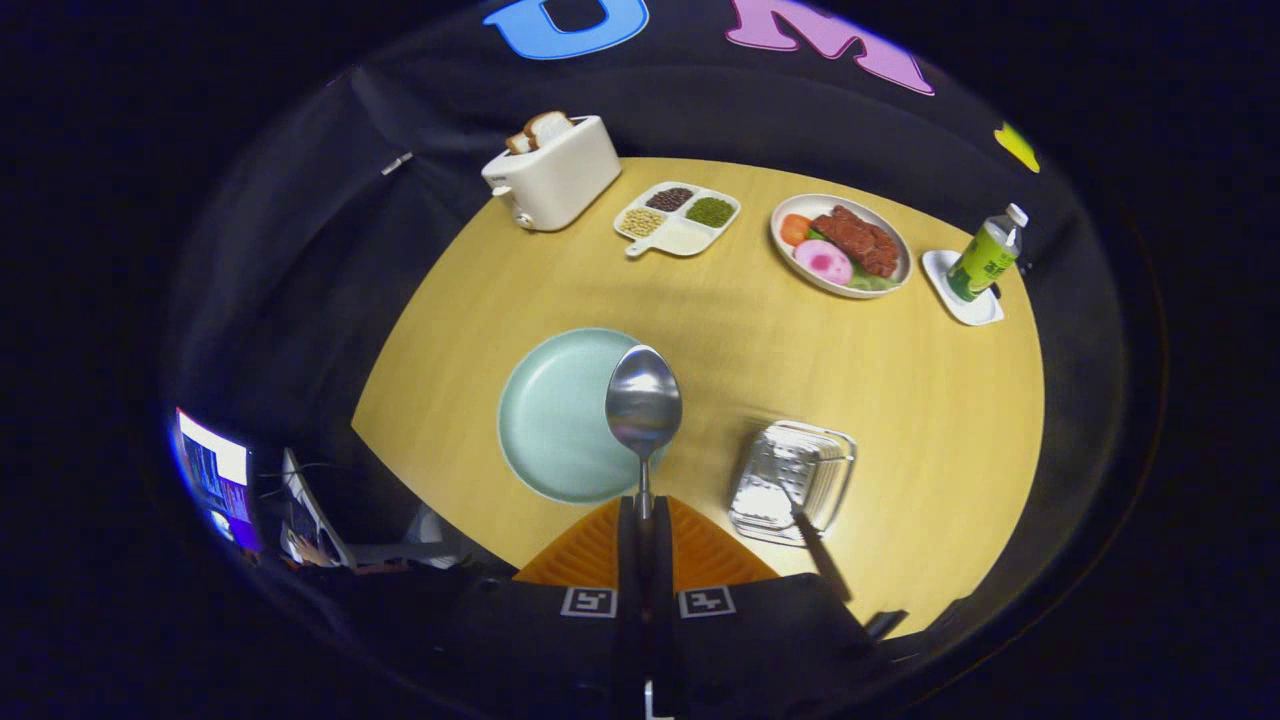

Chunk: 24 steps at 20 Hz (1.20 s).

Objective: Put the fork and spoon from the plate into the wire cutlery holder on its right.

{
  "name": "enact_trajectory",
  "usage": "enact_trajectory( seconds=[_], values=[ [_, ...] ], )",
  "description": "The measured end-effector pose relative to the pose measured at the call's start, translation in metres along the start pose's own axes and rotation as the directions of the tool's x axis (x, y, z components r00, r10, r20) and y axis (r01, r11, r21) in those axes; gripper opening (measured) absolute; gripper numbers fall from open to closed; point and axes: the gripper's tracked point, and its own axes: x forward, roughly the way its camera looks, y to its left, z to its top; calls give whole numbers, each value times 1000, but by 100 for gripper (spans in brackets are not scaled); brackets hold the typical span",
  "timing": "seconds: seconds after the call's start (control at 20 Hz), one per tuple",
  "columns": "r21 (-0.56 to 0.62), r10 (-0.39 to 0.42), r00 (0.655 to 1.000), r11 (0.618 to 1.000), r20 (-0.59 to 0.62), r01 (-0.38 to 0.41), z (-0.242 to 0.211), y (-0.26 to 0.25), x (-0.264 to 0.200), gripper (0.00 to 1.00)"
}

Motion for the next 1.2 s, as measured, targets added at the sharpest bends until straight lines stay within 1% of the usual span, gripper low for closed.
enact_trajectory(
  seconds=[0.05, 0.15, 0.25, 0.45, 0.55, 0.7, 0.8, 0.85, 1.05, 1.15, 1.2],
  values=[
    [2, -20, 1000, 1000, -24, 20, -4, -17, -7, 8],
    [25, -24, 994, 999, -108, 27, -18, -37, -16, 8],
    [3, -34, 978, 999, -207, 35, -31, -54, -16, 8],
    [-91, -87, 911, 994, -403, 55, -48, -75, -7, 8],
    [-112, -96, 868, 993, -487, 47, -51, -77, 0, 8],
    [-127, -117, 807, 991, -579, 53, -50, -81, 14, 8],
    [-124, -122, 778, 991, -616, 57, -52, -83, 21, 8],
    [-116, -119, 774, 991, -622, 58, -48, -82, 28, 8],
    [-107, -122, 738, 992, -663, 67, -43, -83, 40, 8],
    [-112, -130, 728, 991, -673, 74, -39, -85, 47, 9],
    [-116, -137, 722, 990, -678, 79, -40, -87, 48, 11]
  ],
)
